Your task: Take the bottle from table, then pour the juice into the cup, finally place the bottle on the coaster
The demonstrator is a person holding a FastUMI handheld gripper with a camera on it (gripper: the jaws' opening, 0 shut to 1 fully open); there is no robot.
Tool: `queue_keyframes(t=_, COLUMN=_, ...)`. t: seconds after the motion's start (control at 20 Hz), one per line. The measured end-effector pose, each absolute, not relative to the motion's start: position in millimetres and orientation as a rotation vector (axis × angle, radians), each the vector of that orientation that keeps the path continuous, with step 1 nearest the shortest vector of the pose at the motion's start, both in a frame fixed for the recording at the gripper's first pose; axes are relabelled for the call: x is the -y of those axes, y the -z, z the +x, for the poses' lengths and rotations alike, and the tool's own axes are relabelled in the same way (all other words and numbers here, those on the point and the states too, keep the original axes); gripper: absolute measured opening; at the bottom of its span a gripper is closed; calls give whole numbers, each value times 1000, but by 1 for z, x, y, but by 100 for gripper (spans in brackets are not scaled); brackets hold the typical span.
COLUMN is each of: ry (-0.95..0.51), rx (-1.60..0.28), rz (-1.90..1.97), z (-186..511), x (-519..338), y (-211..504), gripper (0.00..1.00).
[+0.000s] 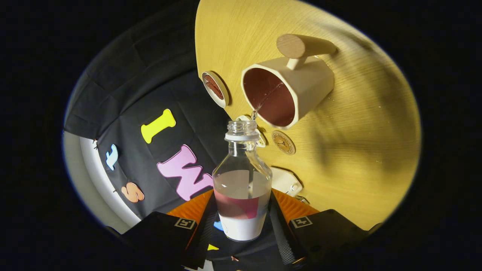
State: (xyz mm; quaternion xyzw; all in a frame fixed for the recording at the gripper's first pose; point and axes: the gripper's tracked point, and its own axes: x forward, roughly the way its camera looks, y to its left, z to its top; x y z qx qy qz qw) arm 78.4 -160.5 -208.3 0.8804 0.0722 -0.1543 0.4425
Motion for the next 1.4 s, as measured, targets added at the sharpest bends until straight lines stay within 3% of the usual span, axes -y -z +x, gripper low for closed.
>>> queue_keyframes(t=1.4, ry=483, rx=-167, rz=2381, z=86, x=187, y=200, gripper=76)
